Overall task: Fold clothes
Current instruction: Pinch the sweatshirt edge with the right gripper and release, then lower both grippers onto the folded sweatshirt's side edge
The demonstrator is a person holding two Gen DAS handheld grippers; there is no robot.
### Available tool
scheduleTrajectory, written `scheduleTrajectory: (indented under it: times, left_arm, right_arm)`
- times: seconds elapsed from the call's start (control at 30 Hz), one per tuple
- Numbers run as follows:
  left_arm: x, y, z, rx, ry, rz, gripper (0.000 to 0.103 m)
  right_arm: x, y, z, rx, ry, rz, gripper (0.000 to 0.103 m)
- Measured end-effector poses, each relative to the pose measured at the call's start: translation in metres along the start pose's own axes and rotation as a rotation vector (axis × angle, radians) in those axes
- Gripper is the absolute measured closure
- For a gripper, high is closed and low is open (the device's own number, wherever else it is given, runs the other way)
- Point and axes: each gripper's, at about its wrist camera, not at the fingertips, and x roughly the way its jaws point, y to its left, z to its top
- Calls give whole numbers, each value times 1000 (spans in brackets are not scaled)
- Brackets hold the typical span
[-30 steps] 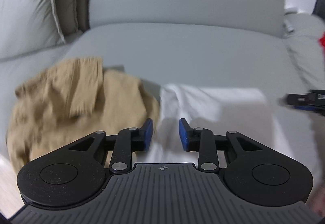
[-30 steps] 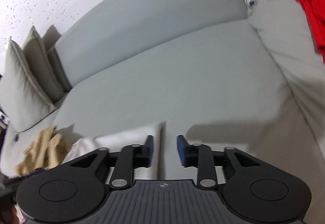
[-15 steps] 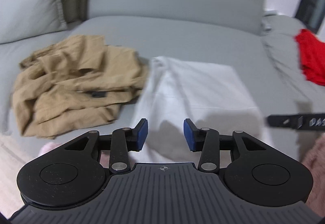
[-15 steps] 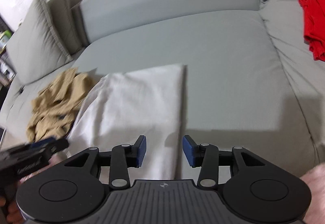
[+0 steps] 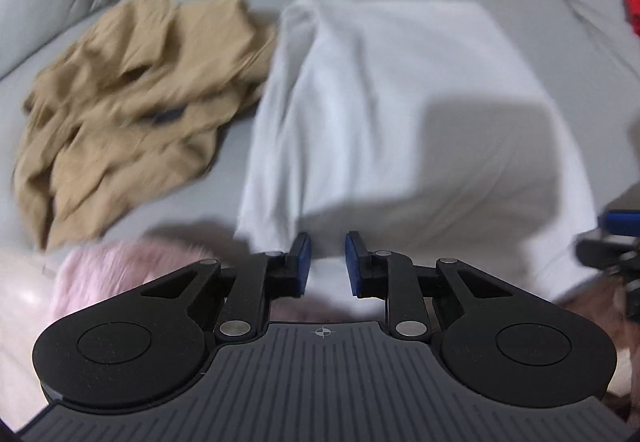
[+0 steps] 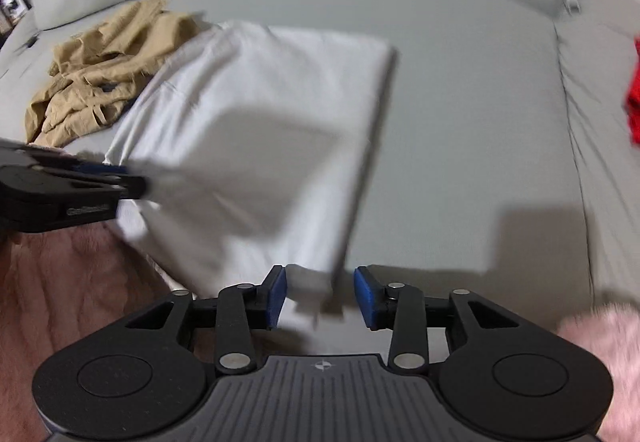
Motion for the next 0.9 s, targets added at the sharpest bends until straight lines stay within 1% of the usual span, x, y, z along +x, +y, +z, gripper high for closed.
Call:
scheduleTrajectory:
  times: [0.03,0.07,0.1,0.2,0.27,0.33,0.47,0.53,0.6,0.7,0.8,0.9]
  left_arm:
    - [-5,8,-5,-24,-10,-14,75]
    - [-9,14,-8,-44,-20,-26,71]
    - [-16,27,-11,-107,-50,-55,69]
    - [-25,51,-13,-245,-120,-89,62]
    - [-26,61,-11,-296,-133,-108,59]
    - [-25,70,-6,-334,-146,-166,55]
    - [-21,73,5,-290,-149,-262,46]
    - [-12,77,16,-265,-138,-283,42]
    - [-4,80,25,-260,-116,-269,41]
    - [11,83,38,-240,-82,-267,41]
    - [22,80,46,-196,-51,-292,41]
    - [33,77,53,-155,-22,-312,38]
  right_arm:
    - [-7,-6,-1,14,1,6,64]
    - [-9,-8,-4,20,-5,11,61]
    - [-13,-12,-4,39,-18,25,59]
    - [-18,-24,-4,111,-62,72,58]
    - [-17,-33,-2,170,-83,104,58]
    - [-14,-43,2,245,-101,149,58]
    - [-11,-62,3,338,-126,219,56]
    - [-5,-72,3,390,-123,262,55]
    - [-2,-76,6,420,-116,283,55]
    - [3,-86,7,469,-105,315,54]
    - [9,-89,10,491,-89,329,54]
    - [16,-90,13,520,-92,347,53]
